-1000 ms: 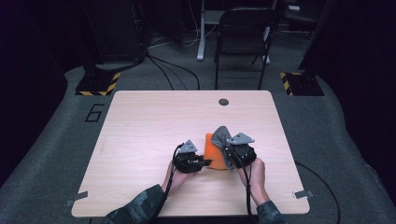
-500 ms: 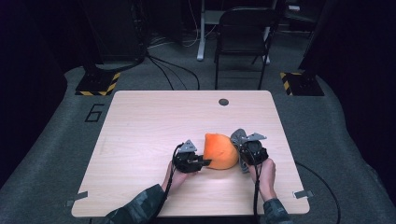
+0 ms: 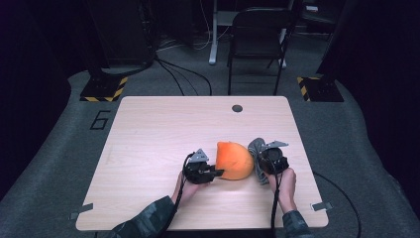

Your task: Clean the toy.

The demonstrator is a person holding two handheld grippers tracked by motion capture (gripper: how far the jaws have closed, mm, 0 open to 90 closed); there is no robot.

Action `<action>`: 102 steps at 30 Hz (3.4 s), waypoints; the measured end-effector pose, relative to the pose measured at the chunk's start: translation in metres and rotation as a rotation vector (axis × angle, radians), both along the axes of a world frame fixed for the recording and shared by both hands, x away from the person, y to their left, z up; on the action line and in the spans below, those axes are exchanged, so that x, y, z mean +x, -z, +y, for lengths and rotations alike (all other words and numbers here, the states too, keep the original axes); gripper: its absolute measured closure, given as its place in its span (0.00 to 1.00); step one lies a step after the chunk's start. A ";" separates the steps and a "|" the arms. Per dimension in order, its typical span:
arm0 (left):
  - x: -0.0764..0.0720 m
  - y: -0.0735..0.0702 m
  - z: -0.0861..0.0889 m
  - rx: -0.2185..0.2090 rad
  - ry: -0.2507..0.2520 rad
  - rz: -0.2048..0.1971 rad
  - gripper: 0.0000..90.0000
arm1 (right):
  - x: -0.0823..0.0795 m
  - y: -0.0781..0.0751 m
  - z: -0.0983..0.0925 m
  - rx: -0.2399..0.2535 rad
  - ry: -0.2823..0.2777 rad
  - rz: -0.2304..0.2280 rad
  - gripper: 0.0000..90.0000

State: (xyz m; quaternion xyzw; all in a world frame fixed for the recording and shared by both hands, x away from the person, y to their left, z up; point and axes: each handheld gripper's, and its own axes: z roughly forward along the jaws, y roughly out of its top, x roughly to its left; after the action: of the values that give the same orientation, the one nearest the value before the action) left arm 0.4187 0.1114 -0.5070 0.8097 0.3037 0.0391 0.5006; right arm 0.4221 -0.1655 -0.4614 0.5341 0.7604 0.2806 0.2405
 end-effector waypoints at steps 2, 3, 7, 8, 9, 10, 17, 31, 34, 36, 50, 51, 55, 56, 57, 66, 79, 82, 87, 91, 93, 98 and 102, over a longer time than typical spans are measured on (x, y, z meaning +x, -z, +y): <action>0.000 0.000 0.000 0.000 0.000 -0.001 0.80 | -0.009 -0.017 0.003 0.025 -0.023 -0.056 0.82; 0.000 0.000 0.000 0.002 0.000 -0.001 0.81 | -0.013 -0.026 0.006 0.040 -0.046 -0.082 0.82; 0.000 0.000 0.000 0.005 0.002 -0.005 0.80 | -0.031 -0.048 0.034 0.082 -0.164 -0.167 0.82; 0.000 0.000 0.000 0.006 0.007 -0.005 0.80 | -0.035 -0.049 0.046 0.067 -0.200 -0.172 0.82; 0.000 0.000 0.000 0.002 0.002 -0.003 0.80 | -0.036 -0.048 0.053 0.057 -0.224 -0.176 0.82; 0.000 0.000 0.000 0.004 0.003 -0.003 0.80 | -0.037 -0.045 0.060 0.035 -0.246 -0.169 0.81; 0.000 0.000 -0.001 0.008 0.007 -0.009 0.80 | -0.030 -0.032 0.060 -0.014 -0.217 -0.144 0.81; 0.000 0.000 -0.001 0.006 0.002 -0.002 0.80 | 0.002 0.021 0.002 -0.060 -0.029 0.050 0.82; 0.000 0.000 0.000 0.004 0.002 -0.001 0.80 | 0.005 0.027 0.005 -0.068 -0.036 0.063 0.82; 0.000 0.000 0.000 0.004 0.002 -0.001 0.80 | 0.006 0.029 0.008 -0.084 -0.043 0.062 0.82; 0.001 0.001 0.000 0.004 -0.001 -0.001 0.80 | -0.027 -0.045 0.016 -0.009 -0.092 -0.133 0.83; 0.001 0.001 0.000 0.003 -0.001 -0.001 0.80 | -0.029 -0.046 0.021 -0.002 -0.109 -0.128 0.83; 0.001 0.002 0.000 0.008 -0.009 0.000 0.79 | -0.026 -0.027 0.047 -0.079 -0.147 -0.073 0.83; 0.002 0.002 0.001 0.008 -0.006 0.002 0.79 | -0.024 -0.020 0.051 -0.094 -0.149 -0.084 0.84; 0.002 0.003 0.001 0.006 -0.010 0.005 0.79 | -0.022 -0.017 0.052 -0.102 -0.150 -0.091 0.84; 0.004 0.001 0.001 0.028 -0.016 -0.027 0.69 | -0.017 -0.012 0.051 -0.085 -0.166 -0.081 0.85; 0.004 -0.005 0.002 0.175 0.051 -0.215 0.30 | -0.011 -0.010 0.046 -0.067 -0.164 -0.064 0.85; 0.002 -0.005 0.001 0.228 0.064 -0.291 0.20 | -0.010 -0.009 0.045 -0.066 -0.171 -0.067 0.85; 0.002 0.000 -0.003 0.257 0.095 -0.312 0.16 | -0.008 -0.009 0.044 -0.054 -0.166 -0.059 0.85; 0.002 0.002 -0.005 0.284 0.107 -0.340 0.14 | -0.006 -0.009 0.042 -0.040 -0.167 -0.052 0.85; 0.001 0.004 -0.006 0.285 0.115 -0.355 0.14 | -0.006 -0.009 0.041 -0.039 -0.167 -0.053 0.85; -0.002 0.007 -0.011 0.316 0.131 -0.442 0.26 | -0.006 -0.009 0.041 -0.035 -0.163 -0.045 0.85; -0.004 0.009 -0.013 0.341 0.150 -0.483 0.45 | -0.005 -0.008 0.041 -0.039 -0.170 -0.051 0.85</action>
State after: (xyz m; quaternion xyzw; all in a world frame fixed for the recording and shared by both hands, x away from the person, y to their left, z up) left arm 0.4151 0.0984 -0.5158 0.8696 0.1041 0.2436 0.4166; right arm 0.4169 -0.1245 -0.4533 0.4553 0.8020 0.2989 0.2454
